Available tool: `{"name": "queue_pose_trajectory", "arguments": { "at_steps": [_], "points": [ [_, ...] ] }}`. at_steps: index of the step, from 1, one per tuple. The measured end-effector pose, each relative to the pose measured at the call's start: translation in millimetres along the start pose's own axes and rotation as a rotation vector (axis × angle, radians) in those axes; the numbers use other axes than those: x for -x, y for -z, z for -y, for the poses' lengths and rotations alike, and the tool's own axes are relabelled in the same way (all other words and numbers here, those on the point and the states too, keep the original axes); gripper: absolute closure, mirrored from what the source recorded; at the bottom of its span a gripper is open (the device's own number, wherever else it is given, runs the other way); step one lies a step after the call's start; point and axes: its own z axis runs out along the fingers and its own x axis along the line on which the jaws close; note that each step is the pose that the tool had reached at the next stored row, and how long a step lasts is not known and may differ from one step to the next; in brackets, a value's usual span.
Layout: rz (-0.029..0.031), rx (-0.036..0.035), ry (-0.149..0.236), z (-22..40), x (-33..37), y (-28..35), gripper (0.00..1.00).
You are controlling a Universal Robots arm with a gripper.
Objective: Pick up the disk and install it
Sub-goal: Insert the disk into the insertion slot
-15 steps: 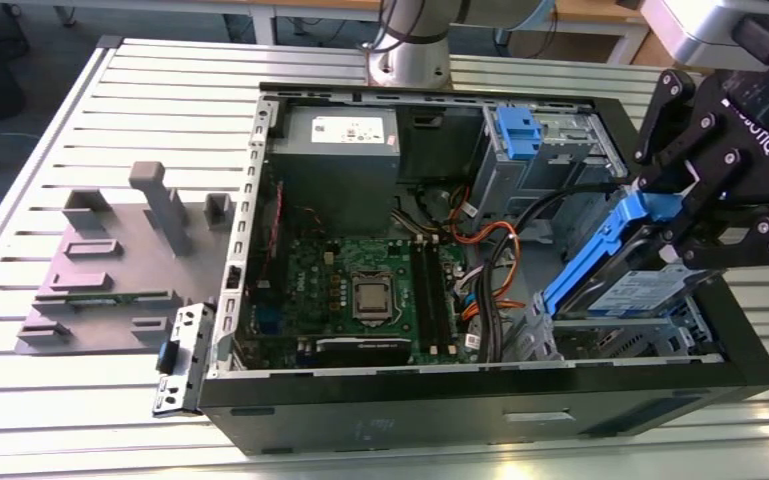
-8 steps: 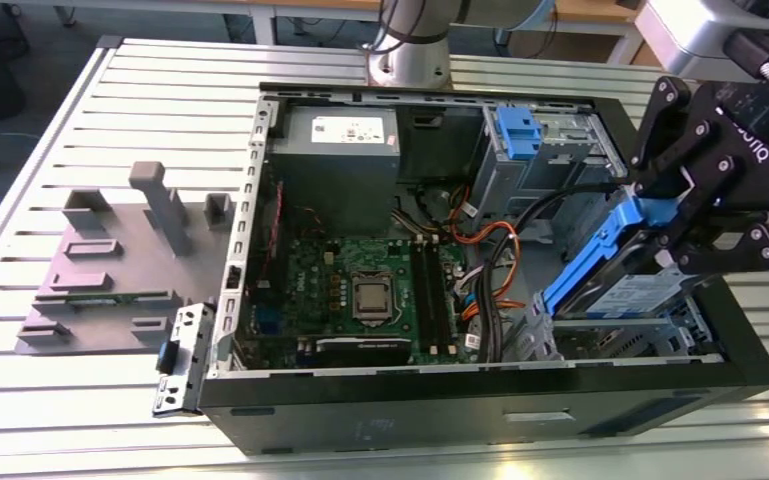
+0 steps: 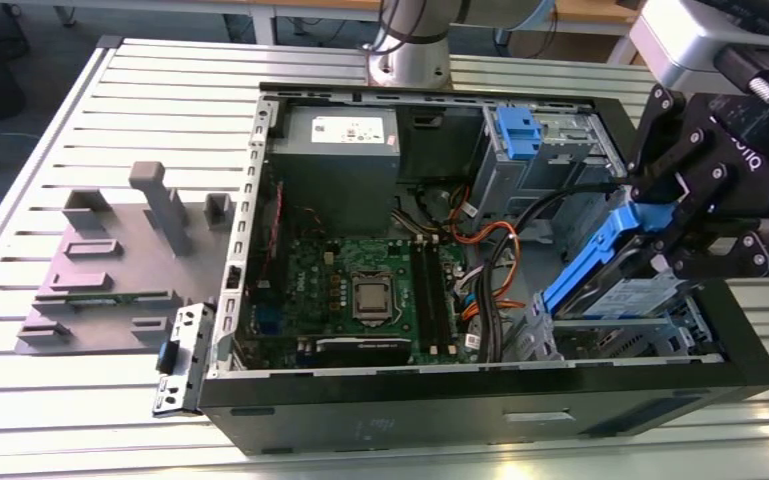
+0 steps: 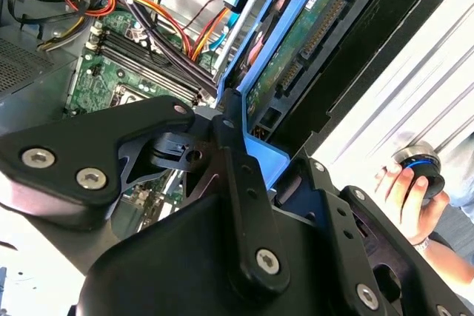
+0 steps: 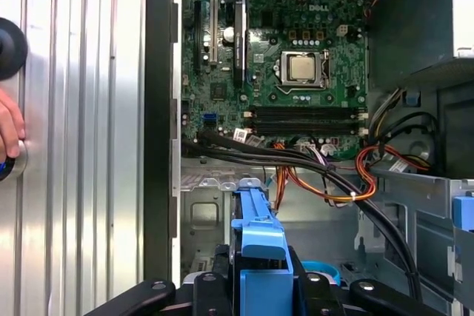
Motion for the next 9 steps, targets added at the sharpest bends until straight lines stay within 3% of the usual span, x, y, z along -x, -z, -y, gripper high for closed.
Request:
{"name": "queue_pose_trajectory", "arguments": {
  "at_steps": [9],
  "points": [
    [0.0001, 0.0, 0.0, 0.2, -0.8, -5.6, 0.63]
  ]
}}
